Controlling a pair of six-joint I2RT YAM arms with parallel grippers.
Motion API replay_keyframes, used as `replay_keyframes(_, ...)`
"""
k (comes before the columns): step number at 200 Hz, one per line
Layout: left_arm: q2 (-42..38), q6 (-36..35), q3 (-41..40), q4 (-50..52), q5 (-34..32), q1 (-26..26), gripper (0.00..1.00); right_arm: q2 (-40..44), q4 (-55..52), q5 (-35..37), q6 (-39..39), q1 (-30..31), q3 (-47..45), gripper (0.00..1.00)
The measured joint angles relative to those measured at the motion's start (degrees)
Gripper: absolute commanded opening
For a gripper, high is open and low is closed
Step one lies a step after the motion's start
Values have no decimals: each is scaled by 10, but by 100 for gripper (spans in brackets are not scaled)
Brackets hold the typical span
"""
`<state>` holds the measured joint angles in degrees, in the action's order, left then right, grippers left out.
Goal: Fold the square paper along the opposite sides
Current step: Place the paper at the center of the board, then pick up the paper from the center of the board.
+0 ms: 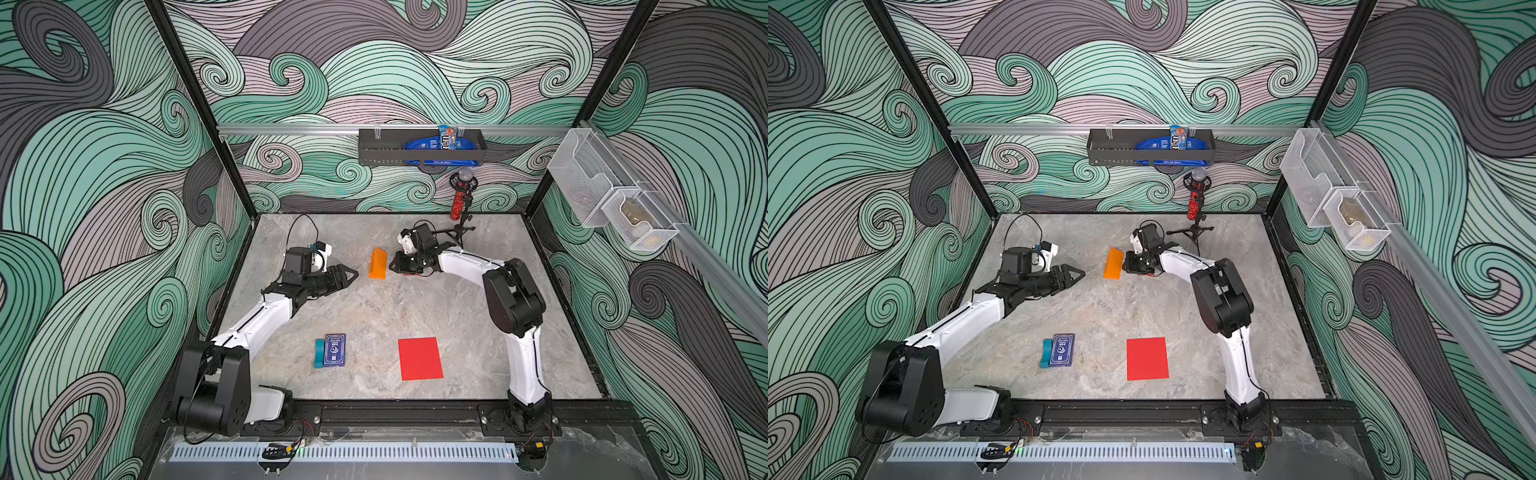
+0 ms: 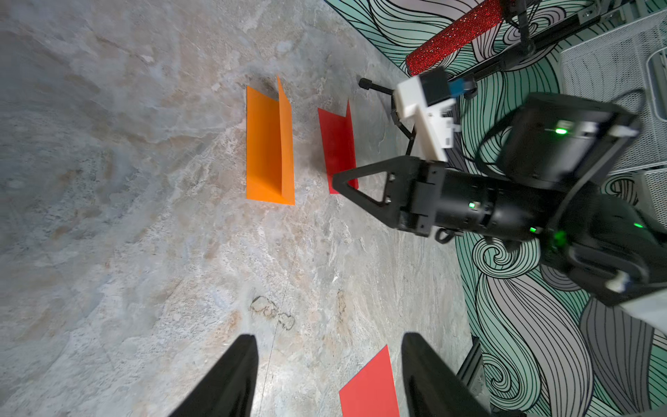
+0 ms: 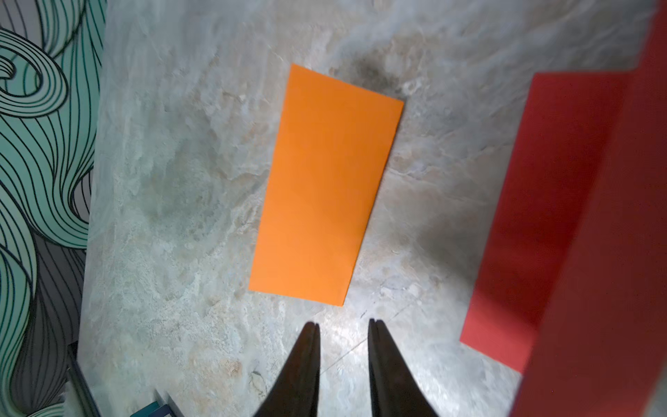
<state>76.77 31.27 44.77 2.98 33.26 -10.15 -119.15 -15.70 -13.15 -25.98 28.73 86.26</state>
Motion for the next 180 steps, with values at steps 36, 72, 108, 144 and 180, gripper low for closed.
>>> replay_keyframes(36, -1, -2, 0, 6, -36, -41, 65, 248, 1, 124, 26, 66, -200, 24)
replay_keyframes(72, -1, 3, 0, 16, -73, -104, 65, 436, -13, 189, 15, 158, -401, 39)
replay_keyframes(108, -1, 16, 0, 18, -83, -132, 65, 531, -42, 225, -36, 261, -549, 50)
replay_keyframes(144, -1, 23, 0, 24, -90, -136, 65, 557, -22, 256, -78, 299, -601, 51)
replay_keyframes(180, -1, 24, 0, 35, -100, -137, 65, 511, 20, 284, -92, 308, -617, 52)
